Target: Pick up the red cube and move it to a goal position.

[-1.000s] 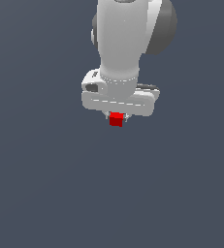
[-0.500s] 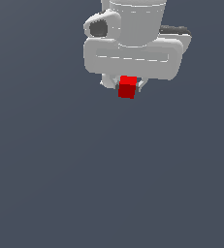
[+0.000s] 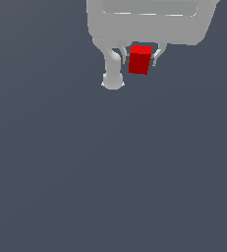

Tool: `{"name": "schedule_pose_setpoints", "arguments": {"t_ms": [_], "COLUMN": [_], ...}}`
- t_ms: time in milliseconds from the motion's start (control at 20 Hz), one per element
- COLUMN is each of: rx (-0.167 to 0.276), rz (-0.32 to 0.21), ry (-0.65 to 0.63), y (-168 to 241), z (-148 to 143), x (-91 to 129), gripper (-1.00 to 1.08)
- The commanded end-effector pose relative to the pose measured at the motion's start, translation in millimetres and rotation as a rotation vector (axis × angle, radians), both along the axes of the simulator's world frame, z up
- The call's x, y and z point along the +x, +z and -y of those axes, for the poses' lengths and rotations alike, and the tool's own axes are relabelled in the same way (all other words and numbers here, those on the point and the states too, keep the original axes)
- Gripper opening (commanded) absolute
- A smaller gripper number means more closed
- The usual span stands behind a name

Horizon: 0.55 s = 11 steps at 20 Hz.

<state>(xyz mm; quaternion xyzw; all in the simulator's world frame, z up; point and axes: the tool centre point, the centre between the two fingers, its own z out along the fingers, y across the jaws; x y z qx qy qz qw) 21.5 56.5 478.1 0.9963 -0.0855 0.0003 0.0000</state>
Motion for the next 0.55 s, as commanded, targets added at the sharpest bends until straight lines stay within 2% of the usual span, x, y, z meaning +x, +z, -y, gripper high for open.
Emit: {"name": "schedule_pose_setpoints", "arguments": {"t_ms": [0, 500], "rx": [0.0, 0.0], "rz": [-0.001, -0.001], "ry": [0.0, 0.0], "y": [10, 23], "z": [-2, -5], "x": [0, 1], "gripper": [-1.0, -1.0]}}
